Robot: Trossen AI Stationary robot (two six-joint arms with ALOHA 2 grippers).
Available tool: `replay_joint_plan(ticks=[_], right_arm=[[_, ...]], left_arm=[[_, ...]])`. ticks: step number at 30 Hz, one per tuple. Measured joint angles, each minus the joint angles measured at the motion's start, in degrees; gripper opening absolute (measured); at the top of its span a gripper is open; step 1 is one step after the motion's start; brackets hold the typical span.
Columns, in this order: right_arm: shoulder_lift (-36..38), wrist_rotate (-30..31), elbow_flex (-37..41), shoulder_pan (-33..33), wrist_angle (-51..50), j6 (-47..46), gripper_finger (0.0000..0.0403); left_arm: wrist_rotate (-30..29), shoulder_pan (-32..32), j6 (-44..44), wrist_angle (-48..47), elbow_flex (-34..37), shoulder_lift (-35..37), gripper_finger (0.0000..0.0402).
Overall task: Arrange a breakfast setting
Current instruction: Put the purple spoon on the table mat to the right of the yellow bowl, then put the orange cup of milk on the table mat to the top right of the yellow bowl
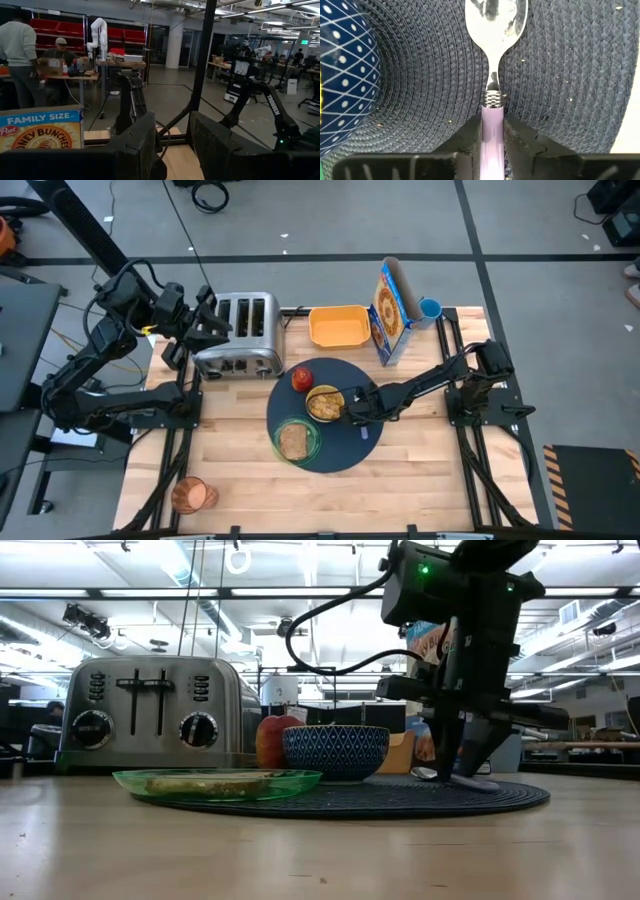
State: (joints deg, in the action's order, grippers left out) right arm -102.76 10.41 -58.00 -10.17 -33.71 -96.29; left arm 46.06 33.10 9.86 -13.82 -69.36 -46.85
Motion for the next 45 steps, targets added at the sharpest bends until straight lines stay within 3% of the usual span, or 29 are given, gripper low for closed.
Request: replay_joint_plan(ticks=[5, 28, 33, 39, 45], right_arm=[[0.0, -0.1, 0.0, 0.0, -0.1, 0.2, 0.0069], [0.3, -5.2, -1.7, -0.2, -1.4, -4.3, 0.0076], [0.3, -6.0, -1.7, -0.2, -1.6, -3.4, 0.0100], [1.2, -6.0, -1.7, -0.2, -2.6, -1.1, 0.0145], [8.4, -1.3, -1.7, -0.4, -6.4, 1.1, 0.0166]], left_arm=[[0.0, 0.0, 0.0, 0.0, 0.0, 0.0, 0.0133], [0.1, -1.2, 1.7, 0.2, 0.0, 0.0, 0.0133], [0.0, -5.0, 1.6, 1.9, 0.0, 0.0, 0.0133], [-4.6, -14.0, 2.5, 0.1, 0.0, -0.8, 0.0133], [-16.0, -27.9, 3.0, -3.6, -0.1, -0.7, 0.0133]])
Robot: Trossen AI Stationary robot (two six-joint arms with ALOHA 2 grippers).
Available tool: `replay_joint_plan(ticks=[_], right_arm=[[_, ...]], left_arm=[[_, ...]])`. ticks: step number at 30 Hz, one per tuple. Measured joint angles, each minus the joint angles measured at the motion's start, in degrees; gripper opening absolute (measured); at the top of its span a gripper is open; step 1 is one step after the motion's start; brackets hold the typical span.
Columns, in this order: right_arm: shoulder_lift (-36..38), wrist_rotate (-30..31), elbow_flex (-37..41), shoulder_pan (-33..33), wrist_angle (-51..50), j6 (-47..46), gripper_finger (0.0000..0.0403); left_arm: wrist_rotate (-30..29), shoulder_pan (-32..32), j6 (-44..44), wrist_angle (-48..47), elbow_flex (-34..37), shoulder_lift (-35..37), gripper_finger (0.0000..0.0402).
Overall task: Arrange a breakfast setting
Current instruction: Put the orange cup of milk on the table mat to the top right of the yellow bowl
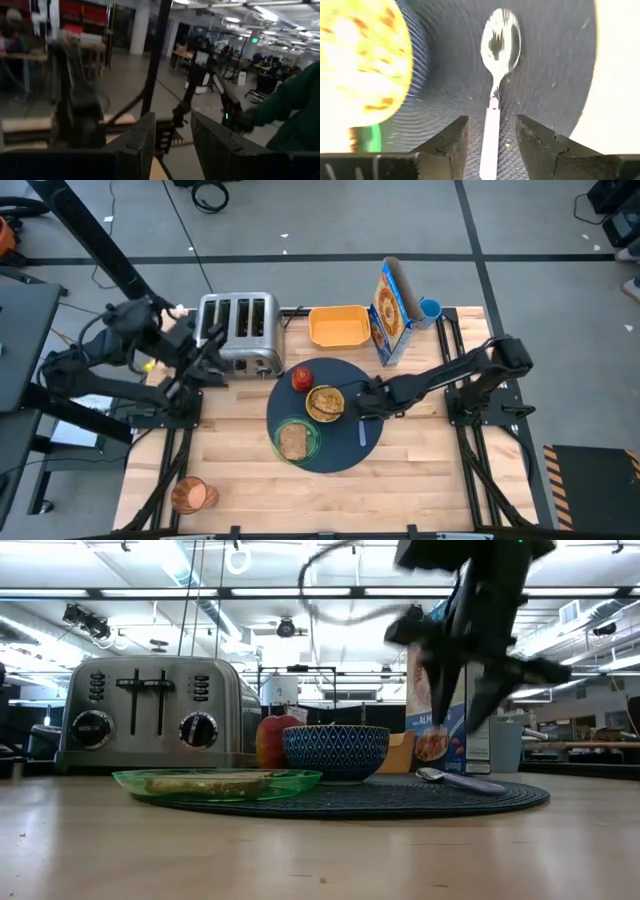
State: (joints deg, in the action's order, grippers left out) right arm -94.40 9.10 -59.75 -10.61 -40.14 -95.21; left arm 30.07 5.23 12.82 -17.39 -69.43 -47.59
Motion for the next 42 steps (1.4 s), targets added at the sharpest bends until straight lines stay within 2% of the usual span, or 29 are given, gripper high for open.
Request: replay_joint_plan(ticks=[3, 8, 13, 17, 21, 26, 28, 33, 37, 42], right_arm=[[5.6, 4.6, 0.0, -0.5, -2.8, 1.5, 0.0166], [15.1, 11.6, 0.0, -1.3, -4.2, 8.8, 0.0165], [22.1, 14.3, 0.0, -1.3, -4.2, 18.5, 0.0165], [25.9, 16.2, 0.0, -1.4, -4.2, 26.6, 0.0165], [28.2, 17.7, 0.0, -1.4, -4.2, 33.9, 0.0165], [29.1, 17.7, 0.0, -3.2, -4.2, 40.4, 0.0165], [29.0, 18.5, 0.0, -4.5, -4.2, 42.5, 0.0165], [27.2, 19.9, 0.0, -8.0, -4.2, 45.0, 0.0167], [25.7, 20.0, 0.0, -12.8, -4.6, 43.2, 0.0179], [25.3, 22.2, 0.0, -21.9, -5.9, 41.6, 0.0192]], left_arm=[[-8.4, -7.4, 0.8, -4.1, 0.0, -0.4, 0.0133], [-19.3, -20.5, 9.3, -10.6, 0.0, -3.0, 0.0132], [-25.7, -31.5, 18.9, -11.9, -0.7, -8.9, 0.0132], [-30.0, -37.5, 26.0, -16.4, -6.7, -16.5, 0.0120], [-30.6, -40.8, 39.9, -27.8, -14.8, -24.8, 0.0105], [-24.3, -45.5, 64.9, -42.6, -22.1, -33.1, 0.0101], [-22.3, -48.0, 73.1, -45.7, -23.6, -35.4, 0.0100], [-21.8, -55.5, 93.0, -49.6, -24.2, -39.1, 0.0103], [-21.6, -60.3, 102.0, -56.9, -24.2, -42.5, 0.0112], [-21.6, -61.8, 103.9, -59.9, -24.2, -45.9, 0.0148]])
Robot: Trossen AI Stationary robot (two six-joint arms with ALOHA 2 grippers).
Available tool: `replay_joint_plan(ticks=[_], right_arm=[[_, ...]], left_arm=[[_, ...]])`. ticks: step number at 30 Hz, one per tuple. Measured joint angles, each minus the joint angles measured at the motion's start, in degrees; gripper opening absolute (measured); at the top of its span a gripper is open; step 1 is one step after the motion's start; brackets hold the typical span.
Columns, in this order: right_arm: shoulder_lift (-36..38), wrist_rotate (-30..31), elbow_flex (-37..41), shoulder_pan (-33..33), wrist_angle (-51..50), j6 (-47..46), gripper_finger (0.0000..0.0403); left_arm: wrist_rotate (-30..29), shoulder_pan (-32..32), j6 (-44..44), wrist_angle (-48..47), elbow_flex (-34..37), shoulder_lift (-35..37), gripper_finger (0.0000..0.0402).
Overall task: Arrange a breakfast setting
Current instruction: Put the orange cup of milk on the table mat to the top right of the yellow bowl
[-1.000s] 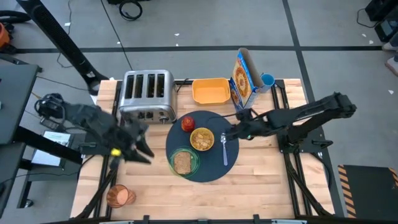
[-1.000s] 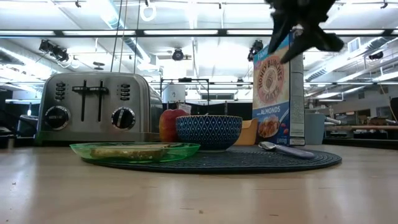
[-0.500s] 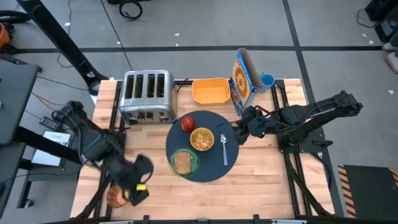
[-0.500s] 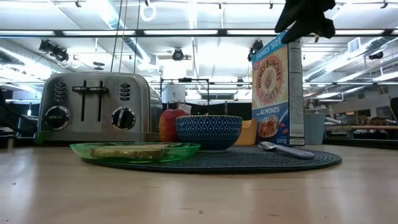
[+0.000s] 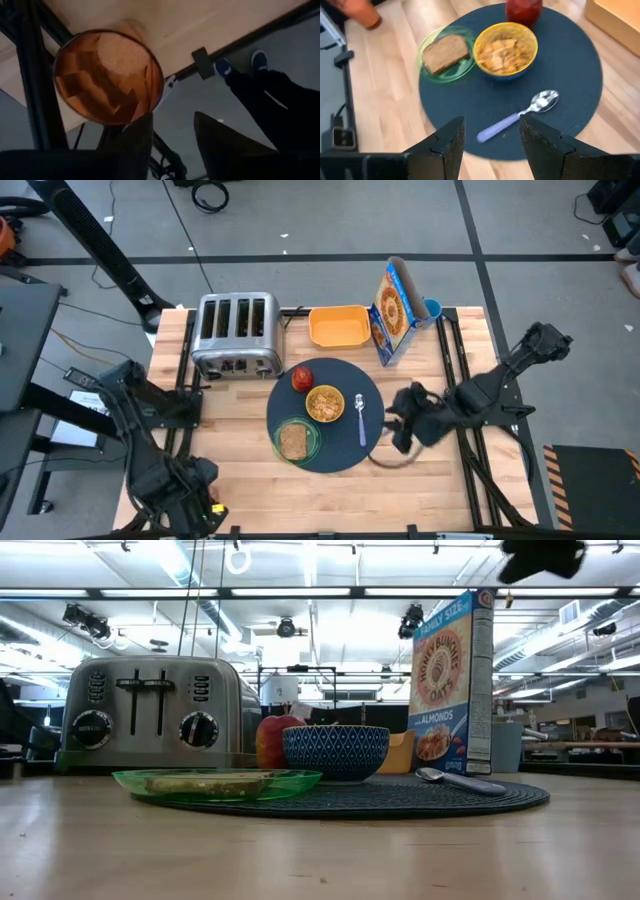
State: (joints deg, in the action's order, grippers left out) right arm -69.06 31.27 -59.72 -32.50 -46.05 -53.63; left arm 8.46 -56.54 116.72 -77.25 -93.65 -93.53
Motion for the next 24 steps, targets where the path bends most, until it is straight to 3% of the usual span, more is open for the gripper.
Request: replay_joint_plan(ticks=[6, 10, 18, 24], right_arm=[[0.3, 3.4, 0.0, -5.5, -3.9, -6.6, 0.0193], [0.3, 3.6, 0.0, -6.1, -4.0, -7.2, 0.0193], [0.2, 3.6, 0.0, -6.1, -4.9, -6.8, 0.0192], [0.7, 3.4, 0.0, -6.1, -13.2, -9.2, 0.0192]], left_arm=[[0.3, 1.5, 1.1, -1.9, 0.6, -2.3, 0.0207], [3.0, 2.2, 2.3, 1.6, 5.3, -2.5, 0.0218], [6.4, 3.9, 2.4, 13.7, 16.8, -2.6, 0.0186], [7.1, 4.9, 2.8, 21.0, 20.0, -2.6, 0.0125]])
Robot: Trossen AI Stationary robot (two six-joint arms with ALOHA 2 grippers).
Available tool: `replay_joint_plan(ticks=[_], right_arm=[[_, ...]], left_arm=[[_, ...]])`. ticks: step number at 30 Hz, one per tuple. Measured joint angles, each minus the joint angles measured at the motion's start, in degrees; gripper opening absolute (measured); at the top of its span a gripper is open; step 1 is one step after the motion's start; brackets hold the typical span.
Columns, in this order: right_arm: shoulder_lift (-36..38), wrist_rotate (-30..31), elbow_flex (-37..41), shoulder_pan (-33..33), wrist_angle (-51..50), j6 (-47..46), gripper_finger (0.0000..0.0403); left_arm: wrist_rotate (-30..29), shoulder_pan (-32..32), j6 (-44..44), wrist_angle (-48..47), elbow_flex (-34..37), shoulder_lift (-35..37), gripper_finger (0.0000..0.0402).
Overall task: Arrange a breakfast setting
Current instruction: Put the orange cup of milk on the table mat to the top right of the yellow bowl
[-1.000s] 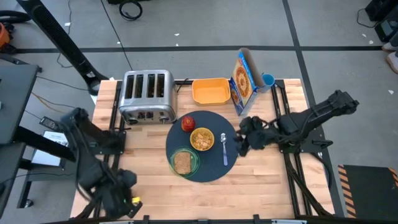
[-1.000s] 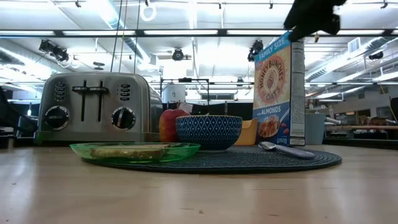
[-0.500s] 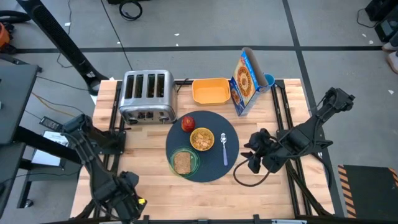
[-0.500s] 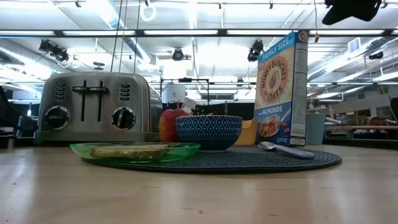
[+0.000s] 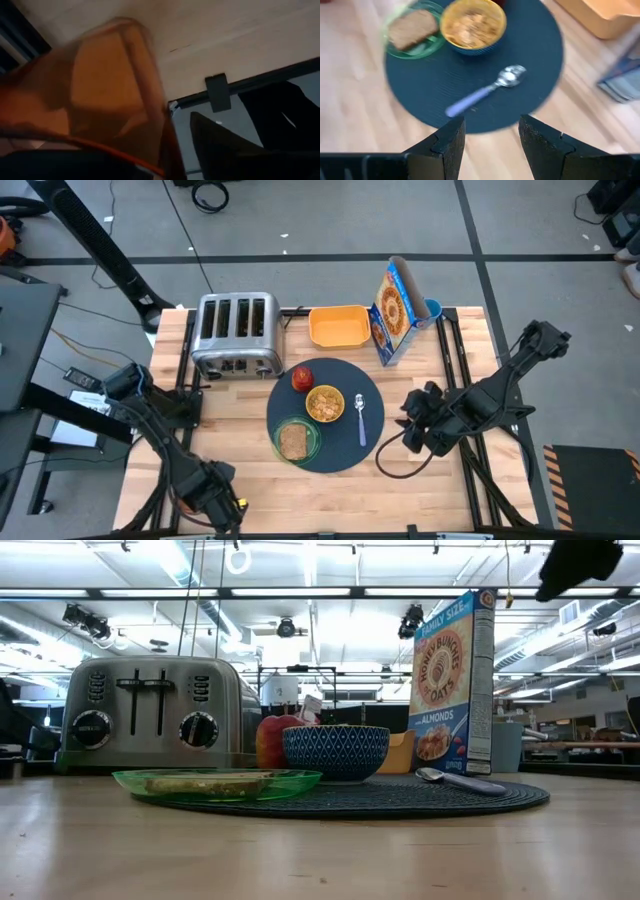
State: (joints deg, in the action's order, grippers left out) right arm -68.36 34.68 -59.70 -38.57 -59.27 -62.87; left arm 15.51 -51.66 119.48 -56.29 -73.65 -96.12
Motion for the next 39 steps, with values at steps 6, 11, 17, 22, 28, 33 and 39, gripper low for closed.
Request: replay_joint_plan(ticks=[6, 11, 17, 22, 28, 33, 39], right_arm=[[3.9, 0.0, 0.0, 0.0, -6.5, -1.9, 0.0192], [8.0, 1.7, 0.0, 0.0, -7.4, -1.6, 0.0191], [10.3, 3.4, 0.0, 0.0, -7.8, -1.5, 0.0191], [10.0, 3.5, 0.0, 0.0, -8.0, -1.6, 0.0190], [8.0, 3.5, 0.0, 0.0, -7.8, -1.7, 0.0190], [6.0, 3.1, 0.0, 0.0, -7.0, -1.7, 0.0190], [5.7, 2.5, 0.0, 0.5, -6.5, -3.4, 0.0190]], left_arm=[[0.1, 0.5, -0.3, -0.7, 0.7, 0.0, 0.0041], [0.9, 2.2, -3.5, -2.4, -1.0, 0.1, 0.0016], [1.1, 8.0, -16.5, -11.6, -8.2, 0.1, 0.0016], [-4.4, 14.2, -33.6, -19.0, -16.4, 0.1, 0.0015], [-9.7, 23.7, -54.6, -23.9, -25.0, 0.1, 0.0014], [-9.7, 32.9, -69.5, -26.5, -29.8, 0.1, 0.0014], [-8.4, 41.9, -87.2, -27.2, -32.0, 0.1, 0.0014]])
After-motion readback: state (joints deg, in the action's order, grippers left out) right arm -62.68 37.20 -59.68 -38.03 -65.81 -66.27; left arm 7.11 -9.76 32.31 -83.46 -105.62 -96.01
